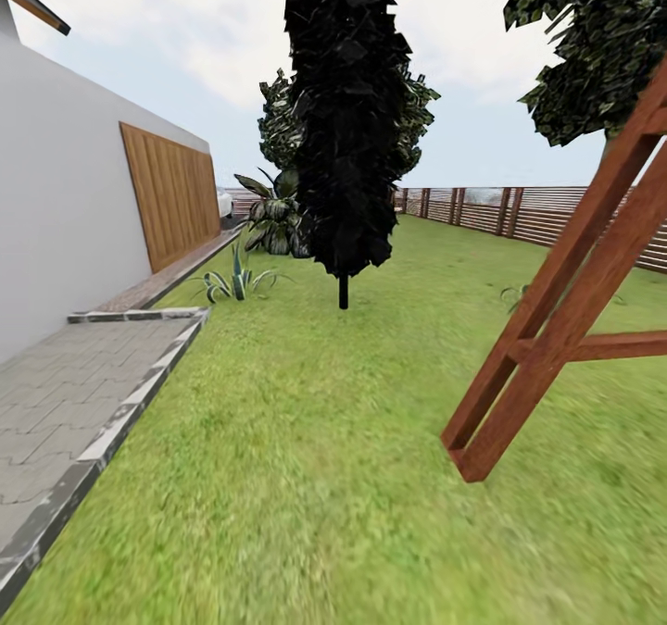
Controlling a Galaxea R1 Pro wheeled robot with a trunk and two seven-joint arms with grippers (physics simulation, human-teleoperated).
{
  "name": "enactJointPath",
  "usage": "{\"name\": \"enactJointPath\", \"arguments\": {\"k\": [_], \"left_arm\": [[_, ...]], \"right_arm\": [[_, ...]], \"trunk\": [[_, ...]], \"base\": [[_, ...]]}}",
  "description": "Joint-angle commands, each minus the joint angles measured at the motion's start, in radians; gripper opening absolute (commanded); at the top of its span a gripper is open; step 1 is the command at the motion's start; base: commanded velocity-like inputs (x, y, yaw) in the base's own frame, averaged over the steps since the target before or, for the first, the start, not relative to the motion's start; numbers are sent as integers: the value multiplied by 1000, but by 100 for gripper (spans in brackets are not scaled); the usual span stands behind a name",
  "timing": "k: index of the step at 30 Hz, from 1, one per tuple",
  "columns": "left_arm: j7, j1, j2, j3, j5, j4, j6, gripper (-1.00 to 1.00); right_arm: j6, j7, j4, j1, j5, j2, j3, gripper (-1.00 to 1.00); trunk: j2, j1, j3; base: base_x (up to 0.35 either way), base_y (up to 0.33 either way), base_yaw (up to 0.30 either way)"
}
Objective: Take the three Easter eggs out of the wicker basket on the lawn in the garden, then place them on the lawn next to a single tree (choose any tree) so that all three eggs are next to the same tree and none are left in the basket.
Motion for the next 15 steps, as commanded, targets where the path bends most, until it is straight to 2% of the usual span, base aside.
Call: {"name": "enactJointPath", "arguments": {"k": [1,15], "left_arm": [[0,0,0,0,2,0,0,100],[-1,0,0,0,3,0,0,100]], "right_arm": [[1,1,2,-1,0,0,0,100],[1,0,2,-1,0,0,0,100]], "trunk": [[0,1,-1],[0,1,-1]], "base": [[302,180,0],[282,218,0]]}}
